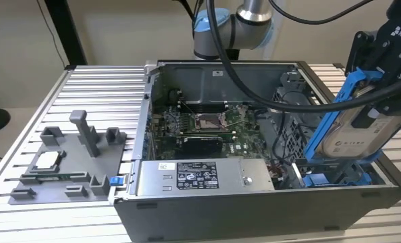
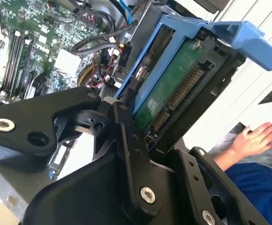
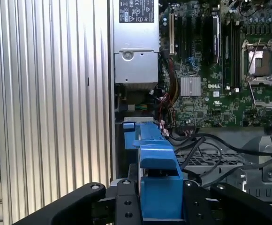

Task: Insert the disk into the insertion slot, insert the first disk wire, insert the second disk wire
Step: 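Insert the disk into the insertion slot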

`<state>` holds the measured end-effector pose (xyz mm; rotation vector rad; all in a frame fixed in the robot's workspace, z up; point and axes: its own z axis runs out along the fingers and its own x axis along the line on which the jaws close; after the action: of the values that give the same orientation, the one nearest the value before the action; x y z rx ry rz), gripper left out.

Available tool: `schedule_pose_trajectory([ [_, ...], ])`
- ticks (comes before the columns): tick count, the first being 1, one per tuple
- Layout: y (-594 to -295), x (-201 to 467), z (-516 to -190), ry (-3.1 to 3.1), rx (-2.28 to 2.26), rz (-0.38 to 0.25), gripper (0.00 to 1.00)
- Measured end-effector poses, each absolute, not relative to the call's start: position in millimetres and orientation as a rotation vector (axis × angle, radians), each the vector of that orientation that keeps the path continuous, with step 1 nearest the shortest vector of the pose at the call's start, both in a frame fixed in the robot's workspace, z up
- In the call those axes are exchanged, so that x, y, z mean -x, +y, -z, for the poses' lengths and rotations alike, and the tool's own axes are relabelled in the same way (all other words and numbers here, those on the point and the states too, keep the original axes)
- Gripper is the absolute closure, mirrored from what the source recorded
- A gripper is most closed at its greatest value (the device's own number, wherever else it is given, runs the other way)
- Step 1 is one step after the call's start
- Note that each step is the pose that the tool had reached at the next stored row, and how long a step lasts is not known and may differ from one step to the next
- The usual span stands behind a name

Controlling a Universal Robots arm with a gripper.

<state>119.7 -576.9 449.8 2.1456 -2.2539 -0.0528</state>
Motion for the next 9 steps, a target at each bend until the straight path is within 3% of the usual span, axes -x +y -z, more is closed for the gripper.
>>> schedule_pose_trajectory([
  [9, -576.9, -119.8, -437.1, -2.258, -2.141, 0.054, 1.0],
])
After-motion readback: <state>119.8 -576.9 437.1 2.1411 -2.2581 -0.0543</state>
